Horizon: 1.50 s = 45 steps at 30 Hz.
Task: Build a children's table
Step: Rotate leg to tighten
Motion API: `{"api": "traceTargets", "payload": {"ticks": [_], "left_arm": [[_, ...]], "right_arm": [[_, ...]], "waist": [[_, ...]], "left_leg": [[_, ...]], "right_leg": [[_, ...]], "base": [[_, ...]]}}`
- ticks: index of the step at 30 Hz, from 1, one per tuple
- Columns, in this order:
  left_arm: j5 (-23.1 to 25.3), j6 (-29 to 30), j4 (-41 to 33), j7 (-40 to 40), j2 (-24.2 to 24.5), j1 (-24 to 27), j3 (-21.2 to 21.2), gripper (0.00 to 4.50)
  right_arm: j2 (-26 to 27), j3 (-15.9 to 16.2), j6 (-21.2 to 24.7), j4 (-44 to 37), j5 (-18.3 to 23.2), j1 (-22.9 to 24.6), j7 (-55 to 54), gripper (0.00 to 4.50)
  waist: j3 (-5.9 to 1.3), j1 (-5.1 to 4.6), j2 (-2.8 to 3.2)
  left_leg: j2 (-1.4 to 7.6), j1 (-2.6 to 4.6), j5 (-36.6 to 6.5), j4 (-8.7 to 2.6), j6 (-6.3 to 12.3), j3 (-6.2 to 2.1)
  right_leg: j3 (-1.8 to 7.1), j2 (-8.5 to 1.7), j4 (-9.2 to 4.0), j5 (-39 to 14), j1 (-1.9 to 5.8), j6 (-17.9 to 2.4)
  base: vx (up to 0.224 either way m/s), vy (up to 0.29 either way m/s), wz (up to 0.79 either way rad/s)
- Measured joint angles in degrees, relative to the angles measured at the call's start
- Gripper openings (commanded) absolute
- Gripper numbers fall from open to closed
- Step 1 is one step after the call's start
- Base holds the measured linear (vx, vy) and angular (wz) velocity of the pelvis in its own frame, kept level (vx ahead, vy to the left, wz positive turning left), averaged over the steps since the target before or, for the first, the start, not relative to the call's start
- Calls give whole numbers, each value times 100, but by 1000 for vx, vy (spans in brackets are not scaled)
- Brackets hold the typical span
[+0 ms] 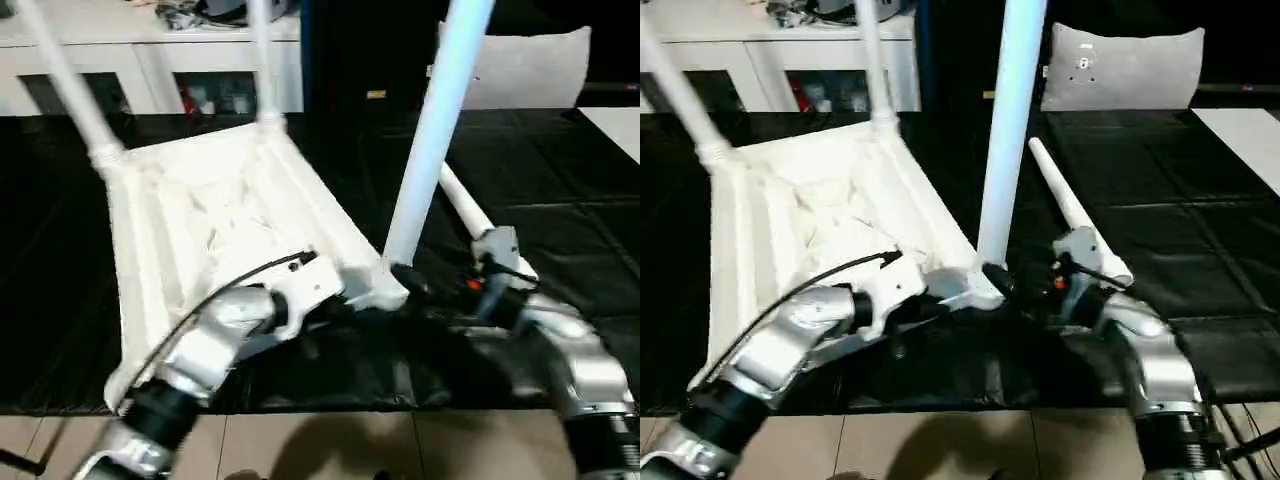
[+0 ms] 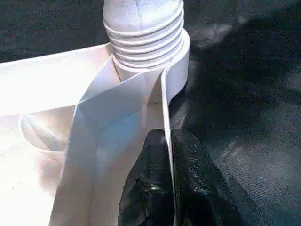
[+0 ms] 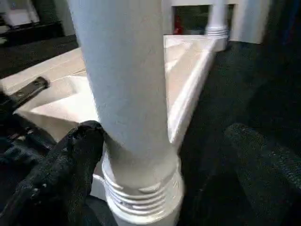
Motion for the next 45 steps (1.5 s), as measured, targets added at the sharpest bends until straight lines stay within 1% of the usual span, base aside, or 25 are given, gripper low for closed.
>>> {"api": "traceTargets", "payload": {"ticks": [6, 9, 10, 11, 13, 14, 15, 16, 18, 20, 22, 24, 25, 26, 32, 37, 41, 44, 45], "left_arm": [[-117, -182, -6, -401, 235, 2, -36, 0], [-177, -332, -25, -718, 413, 1, -98, 0], [-216, -376, -36, -847, 484, 0, -110, 0], [-236, -418, -38, -954, 534, 0, -119, 0], [-247, -530, -39, -1168, 632, -2, -174, 0], [-262, -564, -39, -1232, 664, -4, -194, 0], [-274, -603, -38, -1318, 700, -16, -219, 0], [-277, -610, -38, -1337, 709, -24, -223, 0], [-273, -677, -14, -1485, 777, -109, -296, 0], [-275, -724, 14, -1540, 782, -129, -323, 0], [-275, -774, 28, -1612, 786, -132, -332, 0], [-277, -805, 31, -1674, 795, -137, -345, 0], [-277, -814, 31, -1682, 796, -139, -356, 0], [-277, -822, 31, -1694, 797, -144, -367, 0], [-288, -857, 32, -1797, 808, -150, -396, 0], [-326, -857, 33, -1860, 819, -149, -395, 0], [-349, -787, 32, -1886, 803, -143, -377, 0], [-396, -653, 32, -1843, 762, -122, -347, 0], [-388, -555, 32, -1769, 733, -108, -318, 0]], "right_arm": [[-281, 307, 56, -78, -16, -96, 493, 445], [-510, 417, 105, -101, -13, -138, 873, 445], [-589, 475, 158, -103, -13, -142, 1054, 417], [-645, 496, 184, -103, -13, -142, 1163, 417], [-739, 589, 289, -106, -8, -198, 1420, 404], [-776, 632, 309, -128, -7, -207, 1493, 390], [-811, 672, 365, -143, 1, -223, 1624, 390], [-826, 692, 375, -144, 1, -228, 1654, 374], [-923, 823, 429, -143, 29, -313, 1889, 359], [-949, 856, 438, -143, 69, -357, 1989, 343], [-950, 867, 522, -144, 119, -361, 2078, 314], [-950, 900, 646, -144, 140, -361, 2216, 308], [-950, 925, 674, -145, 155, -360, 2251, 286], [-950, 950, 696, -145, 163, -361, 2276, 286], [-1037, 995, 855, -208, 209, -361, 2338, 234], [-1087, 1008, 913, -377, 173, -323, 2340, 213], [-1077, 982, 993, -564, 174, -191, 2252, 210], [-921, 953, 1050, -809, 175, 14, 1954, 209], [-841, 921, 1056, -859, 154, 81, 1769, 209]], "waist": [[0, 24, 0], [0, 78, -1], [0, 98, -1], [0, 122, -1], [0, 163, -1], [0, 176, -1], [0, 186, -2], [0, 189, -2], [0, 191, -2], [0, 193, -3], [0, 196, -4], [0, 194, -4], [0, 194, -4], [0, 194, -4], [-2, 194, -6], [-2, 195, -6], [-2, 201, -5], [-3, 199, -4], [-2, 190, -5]], "left_leg": [[1, -2, 0, 0, 0, 0], [0, -1, 0, 0, 0, -2], [1, -1, 0, 0, 0, -2], [2, 0, 0, 0, 0, -2], [3, 0, 0, 1, 0, -2], [4, 1, 0, 2, 0, -2], [5, 1, 0, 5, 0, -3], [5, 1, 0, 5, 0, -3], [5, 0, 0, 10, 0, -2], [5, 0, 0, 11, 0, -2], [5, 1, 0, 12, 0, -3], [5, 1, 0, 12, 1, -2], [5, 1, 0, 12, 1, -2], [5, 1, 0, 12, 1, -2], [4, 3, 0, 13, 1, -2], [4, 5, 0, 13, 0, -2], [4, 8, 0, 13, 0, -4], [4, 34, 0, 11, 0, -4], [3, 56, 0, 10, 0, -4]], "right_leg": [[1, -2, 2, 2, 0, -4], [1, -2, 2, 2, 3, -3], [1, -2, 2, 1, 3, -2], [1, -2, 2, 1, 4, -2], [2, -2, 3, 1, 4, -2], [2, -3, 3, 1, 7, -3], [3, -3, 4, 1, 9, -3], [4, -4, 4, 1, 10, -2], [10, -8, 4, 2, 10, -3], [11, -9, 4, 2, 12, -3], [11, -9, 5, 2, 14, -4], [10, -9, 6, 3, 14, -5], [10, -9, 7, 4, 14, -6], [10, -9, 8, 4, 13, -6], [10, -9, 9, 6, 15, -10], [10, -8, 9, 2, 17, -3], [9, -8, 9, 1, 22, -2], [10, -8, 8, -1, 43, 2], [10, -8, 8, -3, 61, 4]], "base": [[0, 0, 0], [0, 0, 0], [0, 0, 0], [0, 0, 0], [0, 0, 0], [0, 0, 0], [0, 0, 0], [0, 0, 0], [0, 0, 0], [0, 0, 0], [0, 0, 0], [0, 0, 0], [0, 0, 0], [0, 0, 0], [0, 0, 0], [0, 0, 0], [0, 0, 0], [0, 0, 0], [0, 0, 0]]}}
